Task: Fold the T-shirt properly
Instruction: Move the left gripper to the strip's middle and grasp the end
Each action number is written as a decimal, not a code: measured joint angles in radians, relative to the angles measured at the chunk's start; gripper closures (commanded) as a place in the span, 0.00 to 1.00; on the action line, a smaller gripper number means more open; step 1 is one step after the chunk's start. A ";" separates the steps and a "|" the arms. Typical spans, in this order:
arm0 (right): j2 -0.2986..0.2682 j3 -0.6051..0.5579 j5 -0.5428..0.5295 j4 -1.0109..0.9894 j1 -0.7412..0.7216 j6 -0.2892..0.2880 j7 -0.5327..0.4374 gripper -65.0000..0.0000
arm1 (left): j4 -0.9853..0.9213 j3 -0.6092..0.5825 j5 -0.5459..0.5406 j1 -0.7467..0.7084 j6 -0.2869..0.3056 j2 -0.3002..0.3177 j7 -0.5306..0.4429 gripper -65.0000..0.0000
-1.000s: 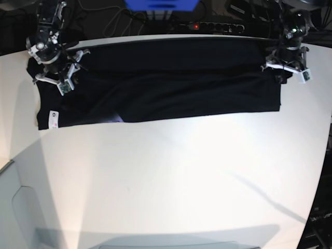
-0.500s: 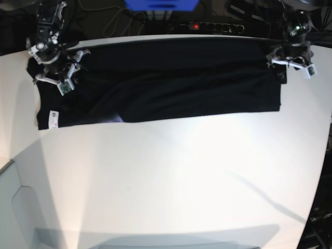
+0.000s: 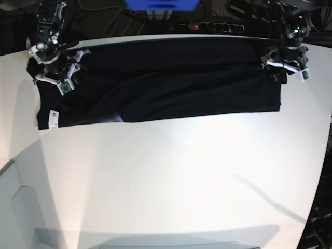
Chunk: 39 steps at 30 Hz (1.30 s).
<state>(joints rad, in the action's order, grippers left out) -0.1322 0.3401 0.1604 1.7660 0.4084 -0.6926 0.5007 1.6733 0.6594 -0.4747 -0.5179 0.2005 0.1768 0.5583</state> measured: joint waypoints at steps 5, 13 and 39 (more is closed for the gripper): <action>0.000 0.000 0.000 0.000 0.000 0.000 0.000 0.65 | -0.069 0.000 -0.002 0.001 0.011 0.001 -0.030 0.31; 0.000 0.000 0.000 -0.002 -0.015 -0.001 0.012 0.65 | -0.115 0.006 0.000 0.033 0.017 0.011 -0.050 0.42; 0.006 -0.004 0.009 -0.008 -0.056 -0.002 0.030 0.65 | 0.319 -0.046 0.012 -0.043 0.008 -0.129 -0.003 1.00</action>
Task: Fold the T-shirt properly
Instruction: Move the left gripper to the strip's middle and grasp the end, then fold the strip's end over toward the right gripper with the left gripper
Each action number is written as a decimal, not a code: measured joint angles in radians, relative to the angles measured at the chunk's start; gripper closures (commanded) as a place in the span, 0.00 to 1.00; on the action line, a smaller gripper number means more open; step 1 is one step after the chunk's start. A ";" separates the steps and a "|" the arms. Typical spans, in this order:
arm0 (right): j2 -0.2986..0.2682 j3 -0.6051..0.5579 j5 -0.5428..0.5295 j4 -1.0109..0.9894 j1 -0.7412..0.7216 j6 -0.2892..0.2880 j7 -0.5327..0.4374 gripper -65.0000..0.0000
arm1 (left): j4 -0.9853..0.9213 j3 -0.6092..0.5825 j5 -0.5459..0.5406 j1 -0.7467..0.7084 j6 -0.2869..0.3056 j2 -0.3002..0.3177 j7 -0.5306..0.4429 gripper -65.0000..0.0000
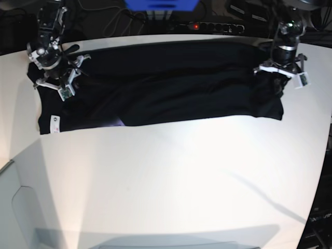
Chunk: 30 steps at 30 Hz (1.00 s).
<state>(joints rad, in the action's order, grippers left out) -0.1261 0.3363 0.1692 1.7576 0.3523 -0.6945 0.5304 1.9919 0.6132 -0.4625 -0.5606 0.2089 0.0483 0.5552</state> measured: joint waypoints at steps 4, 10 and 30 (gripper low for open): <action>0.000 -0.001 0.000 0.000 0.000 0.000 -0.002 0.65 | -0.001 -0.151 -0.003 -0.004 -0.002 -0.016 0.016 1.00; 0.000 -0.001 0.000 0.000 0.000 0.000 0.000 0.65 | -0.001 -0.421 0.003 0.003 -0.005 -0.009 0.006 1.00; 0.030 0.001 0.007 0.000 -0.003 0.001 -0.006 0.65 | -0.170 -1.017 0.193 0.254 -0.089 0.027 0.011 1.00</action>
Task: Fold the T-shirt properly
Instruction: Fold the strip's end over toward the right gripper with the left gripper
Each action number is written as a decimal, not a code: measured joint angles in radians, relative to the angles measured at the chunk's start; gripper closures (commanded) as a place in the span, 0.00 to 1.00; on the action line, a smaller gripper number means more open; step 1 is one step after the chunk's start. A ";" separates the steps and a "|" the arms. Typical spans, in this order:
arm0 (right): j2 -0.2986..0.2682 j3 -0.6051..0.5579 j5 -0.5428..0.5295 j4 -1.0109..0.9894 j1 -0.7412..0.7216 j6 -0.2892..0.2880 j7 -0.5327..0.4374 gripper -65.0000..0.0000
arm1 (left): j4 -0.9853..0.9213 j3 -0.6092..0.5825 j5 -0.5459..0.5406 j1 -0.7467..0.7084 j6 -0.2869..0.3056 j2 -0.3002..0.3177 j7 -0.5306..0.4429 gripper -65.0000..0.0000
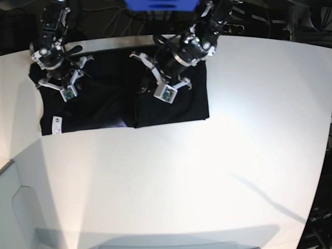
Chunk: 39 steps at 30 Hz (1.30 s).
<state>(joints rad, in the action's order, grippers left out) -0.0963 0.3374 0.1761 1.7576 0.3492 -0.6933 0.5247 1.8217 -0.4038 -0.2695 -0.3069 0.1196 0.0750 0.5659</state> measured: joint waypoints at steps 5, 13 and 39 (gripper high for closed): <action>0.000 0.000 0.000 0.000 0.000 0.000 -0.001 0.65 | -0.040 -0.055 0.003 0.053 -0.004 0.002 -0.010 1.00; 0.000 0.001 0.000 0.000 0.000 0.000 -0.001 0.65 | -0.081 -0.057 0.004 0.073 -0.004 -0.005 -0.005 1.00; 0.000 0.000 0.000 0.000 0.000 -0.001 0.000 0.65 | 0.139 -0.045 -0.010 0.065 -0.001 -0.018 -0.020 0.44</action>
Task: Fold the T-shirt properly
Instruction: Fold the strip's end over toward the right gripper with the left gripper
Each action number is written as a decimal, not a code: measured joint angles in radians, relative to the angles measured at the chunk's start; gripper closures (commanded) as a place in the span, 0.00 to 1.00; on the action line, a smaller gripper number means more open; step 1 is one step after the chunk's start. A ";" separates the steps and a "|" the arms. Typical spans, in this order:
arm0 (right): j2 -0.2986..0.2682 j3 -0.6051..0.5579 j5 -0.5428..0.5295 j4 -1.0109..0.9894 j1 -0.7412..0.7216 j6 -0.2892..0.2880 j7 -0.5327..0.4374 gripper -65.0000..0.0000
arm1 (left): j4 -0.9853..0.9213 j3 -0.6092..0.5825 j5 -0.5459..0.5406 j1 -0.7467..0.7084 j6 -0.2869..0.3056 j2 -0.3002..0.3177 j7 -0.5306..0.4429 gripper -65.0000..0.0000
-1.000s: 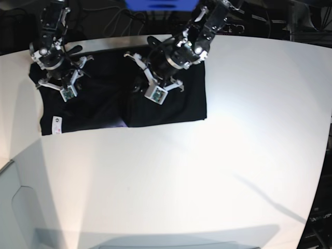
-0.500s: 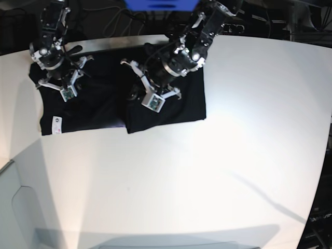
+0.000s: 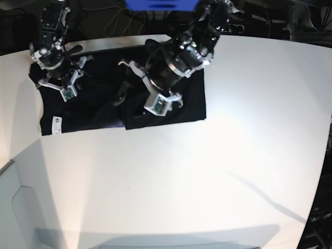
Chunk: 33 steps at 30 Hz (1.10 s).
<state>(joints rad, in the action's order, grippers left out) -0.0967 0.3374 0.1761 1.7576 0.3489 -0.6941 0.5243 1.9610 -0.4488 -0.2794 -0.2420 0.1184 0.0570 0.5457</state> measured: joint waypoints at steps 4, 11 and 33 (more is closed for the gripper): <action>0.000 0.000 -0.003 0.000 0.000 0.000 0.000 0.65 | 0.044 0.096 -0.001 -0.047 0.007 0.069 0.009 0.44; 0.000 0.000 -0.003 0.000 -0.004 0.000 0.003 0.65 | -0.033 0.329 0.006 -0.109 -0.003 0.079 0.016 0.44; 0.060 0.142 0.001 0.093 -0.084 -0.001 0.016 0.65 | -0.174 -0.274 0.003 0.139 0.005 0.124 0.019 0.44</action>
<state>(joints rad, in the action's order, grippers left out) -0.0364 0.4797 0.1768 1.8503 0.2653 -0.6949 0.5400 1.7874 -0.7227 -0.2764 -0.1028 0.1234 0.1810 0.5648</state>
